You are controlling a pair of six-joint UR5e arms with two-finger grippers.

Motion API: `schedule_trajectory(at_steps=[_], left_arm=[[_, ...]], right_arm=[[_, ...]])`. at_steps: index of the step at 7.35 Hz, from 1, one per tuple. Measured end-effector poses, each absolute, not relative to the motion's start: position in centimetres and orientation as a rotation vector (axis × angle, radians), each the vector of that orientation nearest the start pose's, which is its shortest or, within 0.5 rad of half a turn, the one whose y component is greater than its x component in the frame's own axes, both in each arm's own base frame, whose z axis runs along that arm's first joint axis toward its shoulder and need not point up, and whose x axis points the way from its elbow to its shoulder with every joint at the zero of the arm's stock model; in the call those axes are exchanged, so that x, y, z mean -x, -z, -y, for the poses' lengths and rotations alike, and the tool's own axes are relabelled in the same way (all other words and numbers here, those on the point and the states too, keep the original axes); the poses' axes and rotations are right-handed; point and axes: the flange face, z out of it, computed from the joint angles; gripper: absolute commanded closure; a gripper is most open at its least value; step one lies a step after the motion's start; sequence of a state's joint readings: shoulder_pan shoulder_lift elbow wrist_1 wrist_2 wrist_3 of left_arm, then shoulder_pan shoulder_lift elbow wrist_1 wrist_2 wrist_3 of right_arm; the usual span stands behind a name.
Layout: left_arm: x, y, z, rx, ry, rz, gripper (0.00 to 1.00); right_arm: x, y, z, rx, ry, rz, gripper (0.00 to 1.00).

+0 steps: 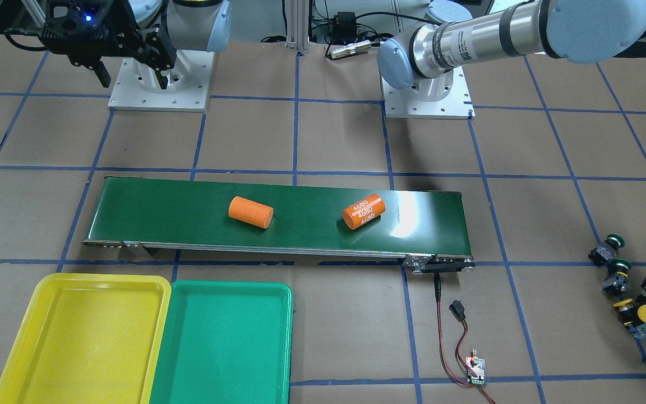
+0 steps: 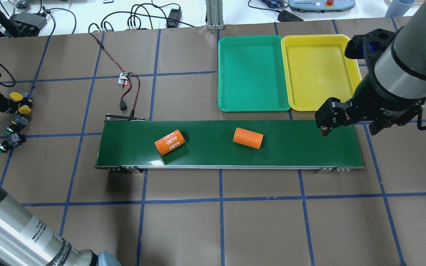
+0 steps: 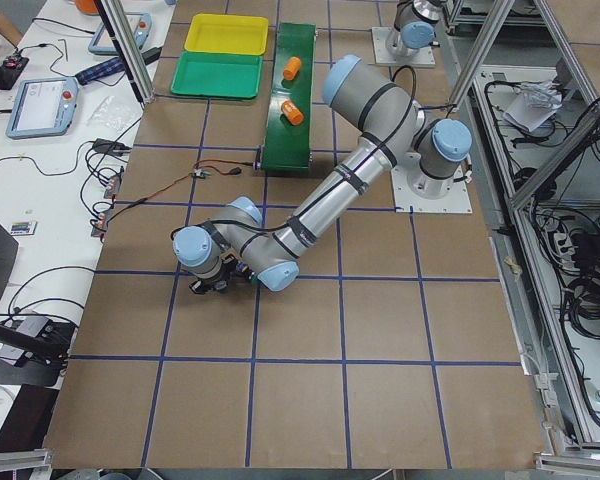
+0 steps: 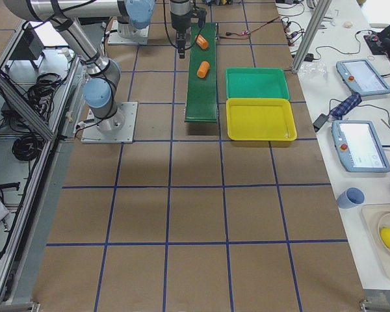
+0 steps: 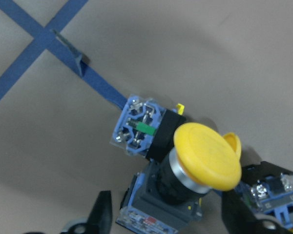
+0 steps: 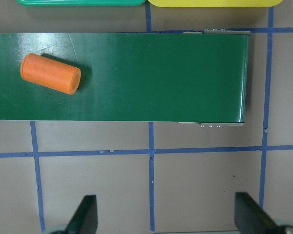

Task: Sort buttons by color to trays
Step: 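Lift the yellow-capped switch toward the belt with the left gripper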

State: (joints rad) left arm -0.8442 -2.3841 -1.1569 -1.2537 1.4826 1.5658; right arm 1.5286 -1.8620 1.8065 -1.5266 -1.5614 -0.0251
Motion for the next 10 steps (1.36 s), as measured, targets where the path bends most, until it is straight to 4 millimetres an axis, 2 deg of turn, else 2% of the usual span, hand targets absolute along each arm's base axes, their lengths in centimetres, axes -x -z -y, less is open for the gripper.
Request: schedule_trajectory(at_steps=[2, 3, 4, 5, 6, 8, 9, 10], left_arm=[[-39.3, -22.3, 66.0, -1.318, 0.062, -2.988, 1.0], [-38.0, -24.5, 65.7, -1.289, 0.035, -3.023, 1.0], [-35.1, -27.0, 65.6, -1.232, -0.007, -3.075, 1.0], [-31.0, -29.1, 65.4, -1.174, -0.056, -3.122, 1.0], [-26.5, -30.3, 64.5, -1.098, -0.113, -3.173, 1.0], [-18.0, -30.9, 60.9, -0.931, -0.225, -3.248, 1.0], [-13.7, -31.3, 59.4, -0.907, -0.268, -3.23, 1.0], [-9.3, -31.7, 58.7, -0.987, -0.275, -3.14, 1.0]], right_arm=[[-11.8, -49.3, 37.6, -0.028, 0.017, -3.133, 0.0], [-11.9, -49.3, 37.6, -0.029, 0.017, -3.133, 0.0], [-11.8, -49.3, 37.6, -0.03, 0.017, -3.133, 0.0], [-11.9, -49.3, 37.5, -0.033, 0.018, -3.132, 0.0], [-11.8, -49.3, 37.5, -0.032, 0.018, -3.133, 0.0], [-11.8, -49.3, 37.5, -0.023, 0.017, -3.135, 0.0], [-11.9, -49.3, 37.5, -0.021, 0.017, -3.134, 0.0], [-11.9, -49.3, 37.5, -0.019, 0.016, -3.134, 0.0]])
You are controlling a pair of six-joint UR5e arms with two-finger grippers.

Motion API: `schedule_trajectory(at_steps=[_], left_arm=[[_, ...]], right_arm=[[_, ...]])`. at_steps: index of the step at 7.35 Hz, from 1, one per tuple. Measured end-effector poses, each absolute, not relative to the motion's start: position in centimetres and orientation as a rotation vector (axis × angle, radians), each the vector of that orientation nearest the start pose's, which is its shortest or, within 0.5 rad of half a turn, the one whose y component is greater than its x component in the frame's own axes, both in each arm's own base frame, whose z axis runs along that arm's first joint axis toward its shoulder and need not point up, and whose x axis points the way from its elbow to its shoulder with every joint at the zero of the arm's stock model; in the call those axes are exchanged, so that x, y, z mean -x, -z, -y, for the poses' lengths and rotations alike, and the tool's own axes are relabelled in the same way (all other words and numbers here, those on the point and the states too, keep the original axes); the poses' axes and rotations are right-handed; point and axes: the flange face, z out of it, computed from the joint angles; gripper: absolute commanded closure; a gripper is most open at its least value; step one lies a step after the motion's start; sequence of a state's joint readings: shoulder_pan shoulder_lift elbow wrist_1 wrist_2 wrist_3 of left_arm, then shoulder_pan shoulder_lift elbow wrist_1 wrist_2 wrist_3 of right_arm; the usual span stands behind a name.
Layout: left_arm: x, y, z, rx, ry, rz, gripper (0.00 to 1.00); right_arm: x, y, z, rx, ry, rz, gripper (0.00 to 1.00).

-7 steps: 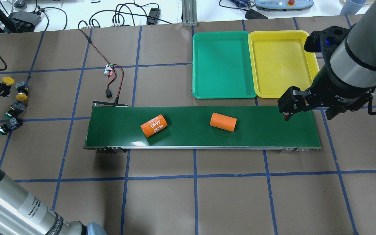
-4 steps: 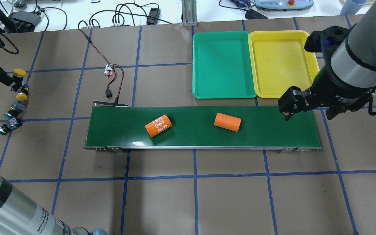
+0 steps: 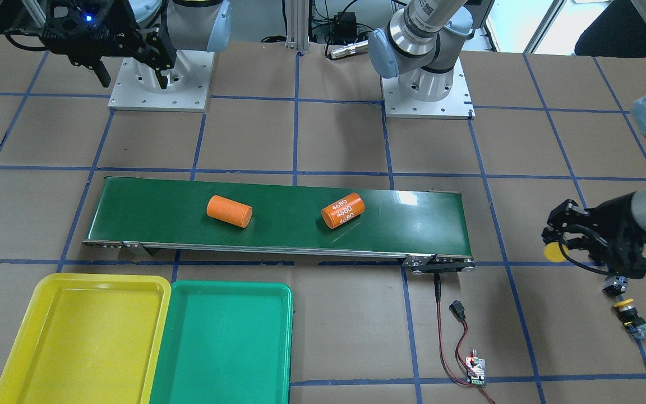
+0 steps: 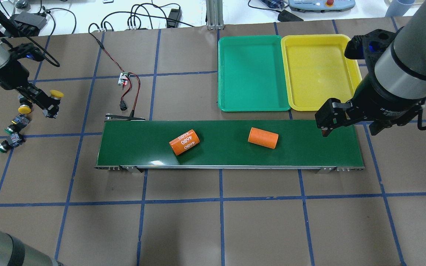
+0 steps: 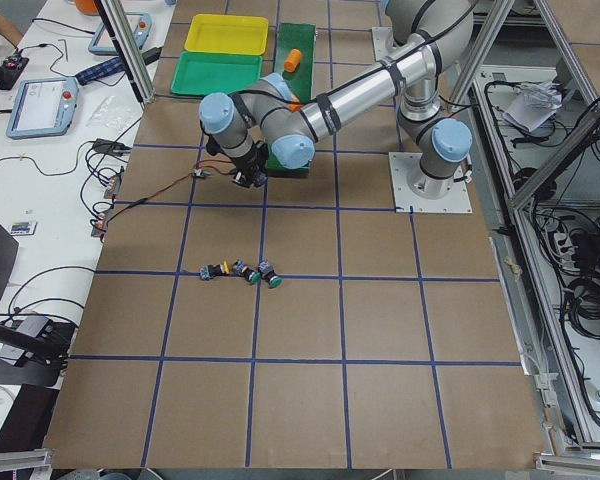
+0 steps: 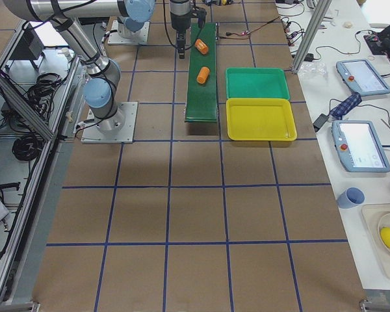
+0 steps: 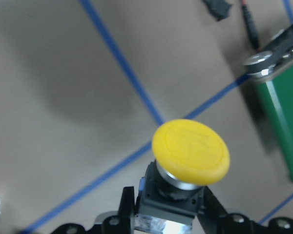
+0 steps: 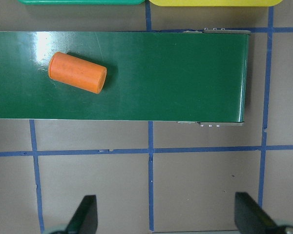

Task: Sort buttons by color to trays
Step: 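Lift the yellow-capped switch toward the belt with the left gripper, then set the yellow-capped switch on the belt and open the left gripper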

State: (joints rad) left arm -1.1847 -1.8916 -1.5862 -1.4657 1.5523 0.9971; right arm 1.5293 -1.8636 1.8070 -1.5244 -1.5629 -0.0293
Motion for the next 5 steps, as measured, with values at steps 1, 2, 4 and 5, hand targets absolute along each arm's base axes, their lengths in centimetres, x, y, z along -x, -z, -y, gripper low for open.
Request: schedule_trajectory(at_steps=[1, 2, 4, 5], left_arm=[[-5.0, -31.8, 58.5, -1.119, -0.235, -3.023, 1.0], [-2.2, -31.4, 58.1, -1.24, -0.199, -2.937, 1.0], [0.9, -31.1, 56.1, -1.405, -0.172, -2.844, 1.0], [2.3, -31.2, 54.5, -1.465, -0.17, -2.816, 1.0]], right_arm=[[-11.8, -49.3, 37.4, -0.017, 0.017, -3.136, 0.0], [-11.8, -49.3, 37.4, -0.016, 0.016, -3.138, 0.0], [-11.8, -49.3, 37.3, -0.015, 0.013, -3.137, 0.0], [-11.8, -49.3, 37.3, -0.015, 0.013, -3.137, 0.0]])
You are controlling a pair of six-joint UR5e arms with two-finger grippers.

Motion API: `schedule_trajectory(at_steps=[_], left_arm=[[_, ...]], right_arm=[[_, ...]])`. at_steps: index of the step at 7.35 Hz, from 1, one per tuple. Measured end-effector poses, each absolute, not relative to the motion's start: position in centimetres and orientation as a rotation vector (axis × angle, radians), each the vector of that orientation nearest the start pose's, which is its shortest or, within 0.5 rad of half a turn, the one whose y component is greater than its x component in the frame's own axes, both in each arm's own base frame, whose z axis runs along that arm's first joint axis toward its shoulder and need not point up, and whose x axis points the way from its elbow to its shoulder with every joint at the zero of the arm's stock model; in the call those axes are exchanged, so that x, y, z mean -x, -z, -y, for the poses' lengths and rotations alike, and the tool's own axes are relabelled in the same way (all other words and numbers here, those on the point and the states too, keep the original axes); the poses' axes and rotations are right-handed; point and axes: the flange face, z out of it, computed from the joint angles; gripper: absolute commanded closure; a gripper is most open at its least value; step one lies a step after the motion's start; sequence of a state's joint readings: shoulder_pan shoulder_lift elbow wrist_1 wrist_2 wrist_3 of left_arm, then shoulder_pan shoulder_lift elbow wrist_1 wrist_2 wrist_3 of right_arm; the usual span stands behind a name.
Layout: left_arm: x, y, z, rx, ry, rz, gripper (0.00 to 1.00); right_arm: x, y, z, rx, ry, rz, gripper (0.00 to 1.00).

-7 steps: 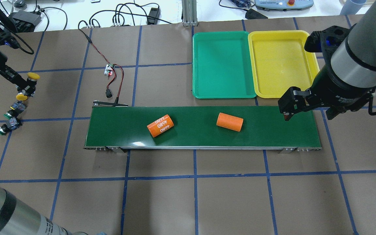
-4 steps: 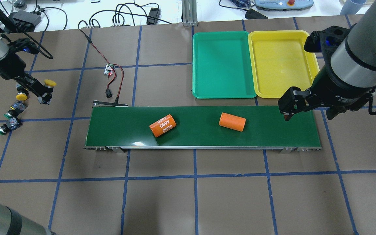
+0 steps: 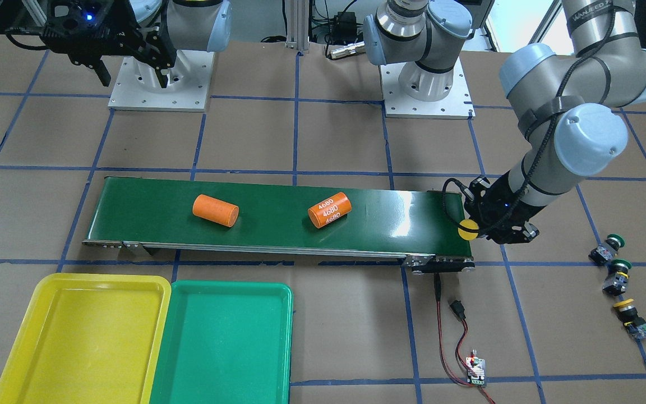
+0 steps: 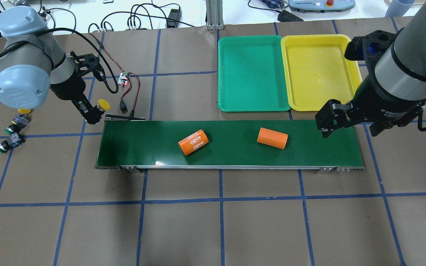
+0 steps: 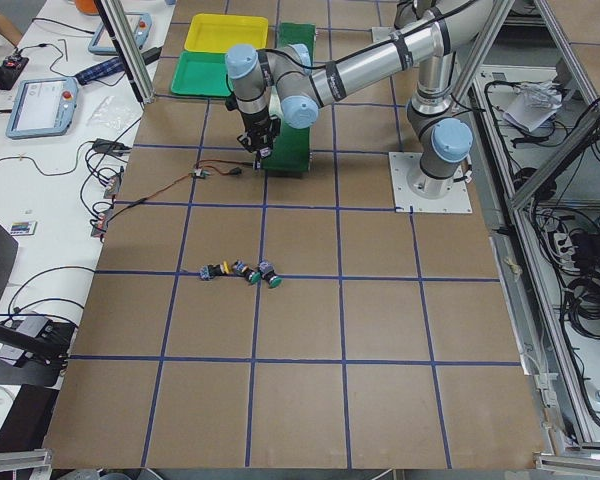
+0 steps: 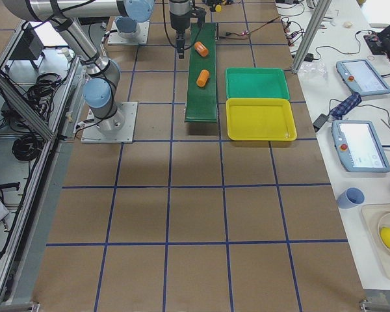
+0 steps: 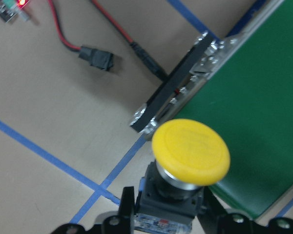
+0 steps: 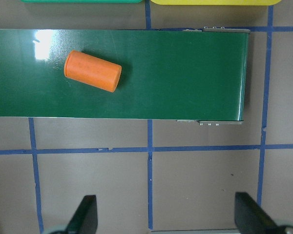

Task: Sort buttons by color to trays
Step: 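Set the yellow-capped switch on the belt and open the left gripper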

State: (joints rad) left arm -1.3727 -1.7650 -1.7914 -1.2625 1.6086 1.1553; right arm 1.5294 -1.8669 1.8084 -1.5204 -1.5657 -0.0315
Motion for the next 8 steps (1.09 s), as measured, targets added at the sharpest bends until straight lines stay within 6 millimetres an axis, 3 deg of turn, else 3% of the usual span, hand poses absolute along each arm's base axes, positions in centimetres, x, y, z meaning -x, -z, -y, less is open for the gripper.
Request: schedule_trajectory(at_steps=[2, 4, 5, 7, 8], left_arm=[[4.2, -30.2, 50.8, -1.51, -0.139, -2.806, 1.0], [6.0, -28.8, 48.8, -1.534, -0.062, -2.756, 1.0], [7.2, -28.2, 48.5, -1.549, -0.035, -2.727, 0.55], [8.4, -27.4, 48.0, -1.551, -0.012, -2.711, 0.0], [8.6, -26.9, 47.7, -1.531, -0.004, -2.719, 0.0]], right_arm=[[-11.8, -49.3, 37.3, -0.015, 0.014, -3.137, 0.0], [-11.8, -49.4, 37.3, -0.014, 0.015, -3.137, 0.0], [-11.8, -49.4, 37.3, -0.014, 0.015, -3.137, 0.0], [-11.8, -49.4, 37.2, -0.014, 0.013, -3.137, 0.0], [-11.8, -49.4, 37.2, -0.014, 0.013, -3.137, 0.0]])
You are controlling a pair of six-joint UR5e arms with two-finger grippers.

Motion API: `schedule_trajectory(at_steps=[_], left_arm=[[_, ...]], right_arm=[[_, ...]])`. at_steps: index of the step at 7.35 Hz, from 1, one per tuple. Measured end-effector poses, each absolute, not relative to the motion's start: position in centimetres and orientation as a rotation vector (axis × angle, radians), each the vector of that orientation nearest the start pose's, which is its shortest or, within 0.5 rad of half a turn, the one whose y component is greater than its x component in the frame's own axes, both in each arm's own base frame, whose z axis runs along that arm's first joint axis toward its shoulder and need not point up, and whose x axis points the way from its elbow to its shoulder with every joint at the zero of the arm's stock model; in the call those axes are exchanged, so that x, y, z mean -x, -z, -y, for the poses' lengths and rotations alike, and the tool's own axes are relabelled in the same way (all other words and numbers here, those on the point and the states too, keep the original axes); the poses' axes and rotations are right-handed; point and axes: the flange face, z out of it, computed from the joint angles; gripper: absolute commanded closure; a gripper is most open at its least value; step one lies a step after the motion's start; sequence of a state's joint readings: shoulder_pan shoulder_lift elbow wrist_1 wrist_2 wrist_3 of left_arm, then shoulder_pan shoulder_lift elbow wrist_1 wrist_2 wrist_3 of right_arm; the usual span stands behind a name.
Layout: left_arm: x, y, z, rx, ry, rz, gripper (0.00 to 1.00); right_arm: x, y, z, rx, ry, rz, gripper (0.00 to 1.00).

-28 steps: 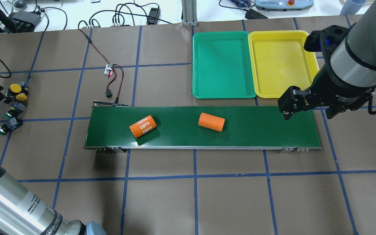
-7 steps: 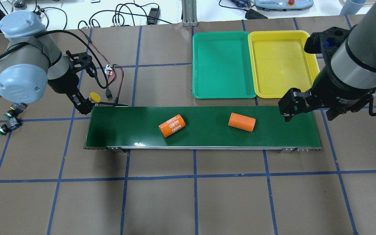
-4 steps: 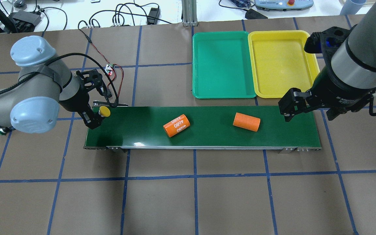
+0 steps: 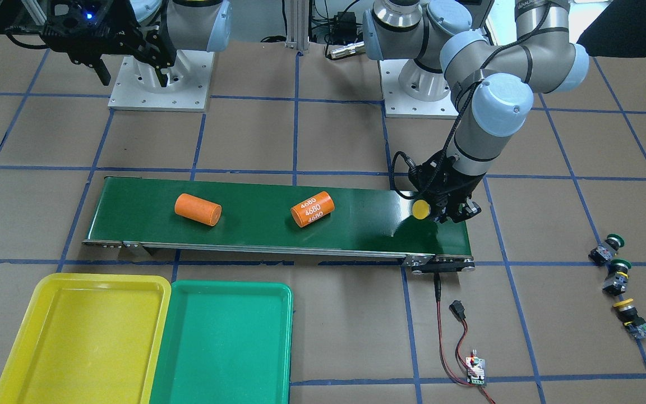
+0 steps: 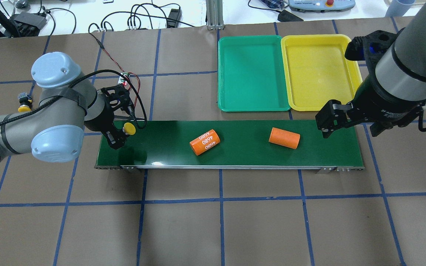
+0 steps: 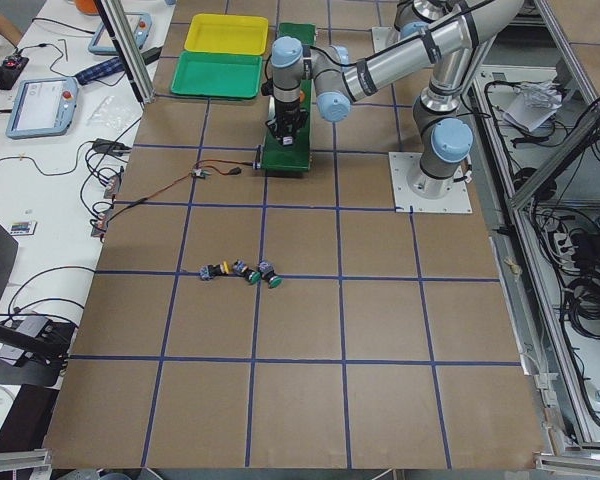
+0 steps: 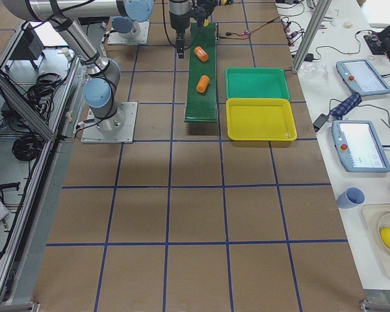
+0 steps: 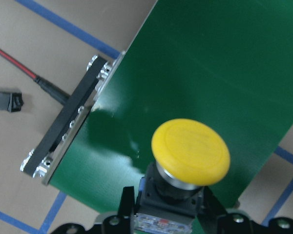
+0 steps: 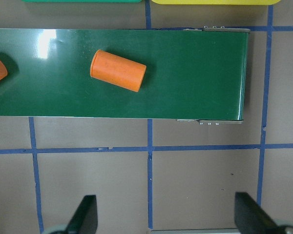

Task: Sort buttons by color to trays
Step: 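Set the yellow-capped switch on the belt and open the left gripper, then grasp another yellow-capped switch with the left gripper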

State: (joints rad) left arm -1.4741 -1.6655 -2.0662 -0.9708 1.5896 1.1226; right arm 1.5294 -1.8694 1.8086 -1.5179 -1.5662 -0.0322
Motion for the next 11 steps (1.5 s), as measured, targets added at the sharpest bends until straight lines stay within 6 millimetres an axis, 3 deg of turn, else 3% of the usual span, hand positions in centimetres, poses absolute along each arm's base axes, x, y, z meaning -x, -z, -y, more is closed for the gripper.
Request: schedule_trajectory(at_steps=[3, 4, 5, 6, 8, 9, 11], left_arm=[[8.6, -26.6, 47.6, -1.431, 0.026, -2.758, 0.0], [8.1, -27.6, 48.0, -1.401, 0.051, -2.758, 0.0], [5.8, -29.2, 49.5, -1.328, 0.083, -2.775, 0.0], [1.1, -30.9, 51.7, -1.177, 0.102, -2.836, 0.0], [-9.6, -34.2, 56.2, -0.715, 0.14, -2.978, 0.0], [-13.6, -34.9, 59.1, -0.494, 0.16, -3.004, 0.0], [-21.0, -32.9, 64.6, -0.051, 0.117, -3.015, 0.0]], right_arm=[[-11.9, -49.4, 37.2, -0.014, 0.01, -3.136, 0.0], [-11.9, -49.4, 37.2, -0.014, 0.01, -3.136, 0.0], [-11.9, -49.4, 37.2, -0.015, 0.01, -3.135, 0.0], [-11.9, -49.4, 37.2, -0.016, 0.01, -3.135, 0.0], [-11.9, -49.4, 37.2, -0.019, 0.01, -3.134, 0.0], [-11.9, -49.4, 37.1, -0.02, 0.012, -3.134, 0.0], [-11.9, -49.4, 37.1, -0.014, 0.012, -3.134, 0.0]])
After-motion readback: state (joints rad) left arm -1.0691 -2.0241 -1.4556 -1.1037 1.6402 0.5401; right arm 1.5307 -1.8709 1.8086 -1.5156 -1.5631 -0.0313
